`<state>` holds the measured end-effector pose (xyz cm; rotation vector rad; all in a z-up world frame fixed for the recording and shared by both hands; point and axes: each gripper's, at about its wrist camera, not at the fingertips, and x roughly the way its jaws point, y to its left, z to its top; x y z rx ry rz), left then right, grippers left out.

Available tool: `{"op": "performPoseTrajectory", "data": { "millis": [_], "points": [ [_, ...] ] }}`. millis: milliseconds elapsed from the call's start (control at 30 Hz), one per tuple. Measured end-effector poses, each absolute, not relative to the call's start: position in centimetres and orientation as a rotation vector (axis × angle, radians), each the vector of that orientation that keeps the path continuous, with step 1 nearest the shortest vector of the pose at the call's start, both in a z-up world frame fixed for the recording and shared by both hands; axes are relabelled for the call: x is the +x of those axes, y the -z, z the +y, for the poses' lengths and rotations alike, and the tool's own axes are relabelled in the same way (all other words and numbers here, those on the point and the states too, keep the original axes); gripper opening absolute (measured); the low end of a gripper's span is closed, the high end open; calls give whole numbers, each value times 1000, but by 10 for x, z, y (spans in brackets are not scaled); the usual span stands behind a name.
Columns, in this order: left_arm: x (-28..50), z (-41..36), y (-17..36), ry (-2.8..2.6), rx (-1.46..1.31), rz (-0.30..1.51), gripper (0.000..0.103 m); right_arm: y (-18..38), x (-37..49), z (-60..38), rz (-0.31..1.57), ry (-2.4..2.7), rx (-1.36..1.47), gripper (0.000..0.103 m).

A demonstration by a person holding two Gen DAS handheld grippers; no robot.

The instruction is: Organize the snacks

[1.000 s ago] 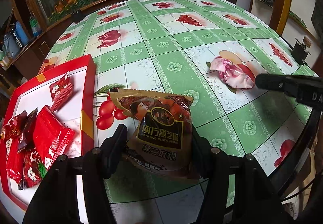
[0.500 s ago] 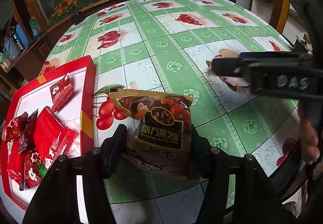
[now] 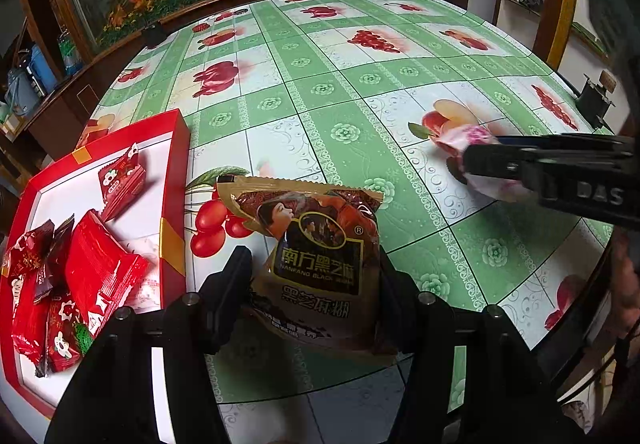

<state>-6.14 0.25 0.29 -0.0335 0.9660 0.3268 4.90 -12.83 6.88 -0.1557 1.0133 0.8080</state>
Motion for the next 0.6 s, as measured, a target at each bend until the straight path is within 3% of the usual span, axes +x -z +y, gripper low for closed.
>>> {"op": "performPoseTrajectory", "data": {
  "millis": [600],
  "points": [
    [-74, 7, -24, -349, -34, 900, 58, -98, 31, -141, 936, -851, -123, 38]
  ]
}}
